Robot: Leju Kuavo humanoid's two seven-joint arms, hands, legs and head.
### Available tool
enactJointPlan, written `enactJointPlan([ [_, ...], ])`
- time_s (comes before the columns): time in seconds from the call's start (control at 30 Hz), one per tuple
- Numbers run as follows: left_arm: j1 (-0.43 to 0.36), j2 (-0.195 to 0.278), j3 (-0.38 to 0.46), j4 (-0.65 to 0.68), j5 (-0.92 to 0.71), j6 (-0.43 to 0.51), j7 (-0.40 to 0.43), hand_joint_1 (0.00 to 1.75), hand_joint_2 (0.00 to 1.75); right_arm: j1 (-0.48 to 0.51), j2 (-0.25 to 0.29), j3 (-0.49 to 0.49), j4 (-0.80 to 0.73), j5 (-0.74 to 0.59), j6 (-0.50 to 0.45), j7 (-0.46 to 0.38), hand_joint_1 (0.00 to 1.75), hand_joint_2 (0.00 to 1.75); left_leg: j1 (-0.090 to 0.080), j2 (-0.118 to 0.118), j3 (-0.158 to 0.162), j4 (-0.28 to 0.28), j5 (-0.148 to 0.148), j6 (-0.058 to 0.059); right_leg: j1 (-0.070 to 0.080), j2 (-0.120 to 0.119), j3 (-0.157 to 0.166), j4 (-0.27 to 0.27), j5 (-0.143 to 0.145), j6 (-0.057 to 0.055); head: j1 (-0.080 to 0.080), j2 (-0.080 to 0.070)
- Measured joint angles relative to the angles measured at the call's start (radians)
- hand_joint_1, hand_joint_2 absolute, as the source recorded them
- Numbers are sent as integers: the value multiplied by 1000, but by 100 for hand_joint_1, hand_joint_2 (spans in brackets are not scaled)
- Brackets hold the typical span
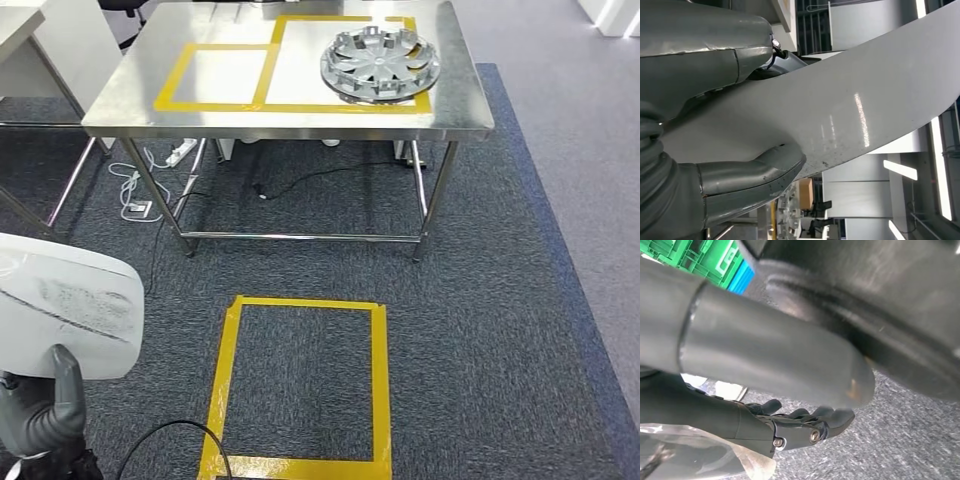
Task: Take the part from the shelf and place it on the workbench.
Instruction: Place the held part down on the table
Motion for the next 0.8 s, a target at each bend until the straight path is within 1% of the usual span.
enactJointPlan([
  [0.07, 0, 0, 0, 0, -1, 0, 0, 175, 175, 1, 0, 0, 0, 0, 0, 1, 0, 0, 4, 12, -65, 133, -57, -9, 1, -6, 3, 0, -5, -6, -3, 0],
  [0.1, 1, 0, 0, 0, -1, 0, 0, 175, 175, 1, 0, 0, 0, -1, 0, 2, 0, 0, 6, 14, -93, 185, -71, -12, 1, -8, 5, 0, -8, -7, -3, 0],
  [0.13, 1, 0, 0, 0, -2, 1, 0, 175, 175, 2, 0, 0, 0, -1, 0, 2, 0, 0, 8, 15, -106, 206, -65, -12, 1, -10, 8, 0, -11, -7, -3, 0],
  [0.17, 2, 0, 0, 0, -3, 2, 0, 175, 175, 2, 0, 0, 0, -1, 0, 3, 0, 0, 8, 15, -101, 187, -40, -11, 1, -11, 14, 0, -15, -7, -3, 0],
  [0.2, 2, 0, 0, 0, -3, 2, 0, 175, 175, 2, 0, 0, 0, -1, 0, 3, 0, 0, 8, 16, -77, 132, -1, -7, 1, -12, 21, 0, -20, -5, -3, 0],
  [0.23, 2, 0, 0, 0, -4, 3, 0, 175, 175, 3, 0, 0, 0, -1, 0, 3, 0, 0, 6, 19, -44, 63, 35, -1, 1, -12, 25, -1, -25, -2, -3, 0],
  [0.27, 2, 0, 0, 0, -4, 3, 1, 175, 175, 2, 0, 0, 0, -1, 0, 3, 0, 0, 3, 23, -15, 1, 55, 5, 3, -13, 29, -1, -31, 2, -4, 0],
  [0.3, 2, 0, 0, 0, -5, 4, 1, 175, 175, 2, 0, 0, 0, -2, 0, 3, 0, 0, 0, 27, 7, -44, 62, 11, 4, -13, 30, -2, -36, 8, -3, 0],
  [0.33, 2, 0, 0, 0, -6, 4, 1, 175, 175, 1, 0, 0, 0, -2, -1, 4, 0, 0, -3, 29, 17, -66, 55, 18, 5, -15, 36, -3, -38, 16, -3, 0],
  [0.37, 3, 1, 0, 0, -6, 5, 2, 175, 175, 1, 0, -1, 0, -3, -1, 4, 0, 0, -5, 28, 22, -77, 47, 24, 5, -17, 43, -3, -37, 25, -2, 0],
  [0.43, 6, 0, 1, 0, -6, 6, 2, 175, 175, -1, 0, -2, 0, -5, -1, 5, 0, 0, -2, 24, 35, -89, 44, 37, 4, -18, 55, 1, -39, 38, 0, 0],
  [0.47, 7, 0, 1, 0, -6, 7, 2, 175, 175, -1, 0, -3, 0, -5, -1, 6, 0, 0, 0, 22, 43, -93, 43, 42, 4, -16, 45, 19, -51, 42, 3, 0],
  [0.5, 7, -1, 2, 0, -6, 7, 2, 175, 175, -3, 0, -3, 0, -6, -1, 6, 0, 0, 3, 21, 51, -96, 42, 46, 3, -12, 23, 56, -70, 44, 6, 0],
  [0.53, 8, -1, 2, 0, -5, 7, 2, 175, 175, -4, 0, -4, 0, -8, -1, 6, 0, 0, 3, 20, 56, -97, 39, 49, 3, -9, -12, 114, -94, 46, 9, 0],
  [0.57, 8, -1, 2, 0, -5, 7, 2, 175, 175, -4, -1, -5, 0, -9, -1, 6, 0, 0, 2, 20, 59, -97, 34, 52, 3, -7, -56, 180, -120, 48, 11, 0],
  [0.6, 10, -1, 2, 0, -4, 8, 2, 175, 175, -4, -1, -5, 0, -10, -1, 7, 0, 0, 1, 19, 64, -97, 28, 53, 4, -6, -99, 235, -137, 50, 12, 0],
  [0.63, 11, -1, 2, 0, -3, 9, 2, 175, 175, -2, -2, -6, 0, -11, -1, 8, 0, 0, 0, 18, 72, -97, 21, 54, 4, -5, -130, 264, -141, 51, 12, 0],
  [0.67, 12, -1, 3, 0, -3, 9, 2, 175, 175, 0, -2, -6, 0, -12, -1, 9, 0, 0, 0, 16, 84, -97, 12, 53, 4, -5, -143, 257, -125, 51, 12, 0],
  [0.7, 12, -1, 3, 0, -3, 10, 2, 175, 175, 4, -2, -6, 0, -12, -1, 10, 0, 0, -1, 14, 98, -97, 2, 52, 4, -5, -140, 214, -88, 50, 12, 0],
  [0.73, 12, -1, 3, 0, -3, 10, 2, 175, 175, 8, -2, -7, 0, -12, -1, 10, 0, 0, -1, 12, 112, -97, -9, 50, 4, -5, -126, 149, -36, 46, 12, 0],
  [0.77, 13, -1, 3, 0, -3, 10, 2, 175, 175, 11, -3, -7, 1, -12, -1, 10, 0, 0, -2, 11, 125, -97, -20, 47, 6, -5, -113, 93, 4, 41, 11, 0],
  [0.8, 13, -2, 3, 0, -3, 11, 2, 175, 175, 12, -3, -7, 2, -12, -1, 10, 0, 0, -3, 10, 134, -97, -31, 42, 8, -5, -100, 53, 27, 34, 11, 0],
])
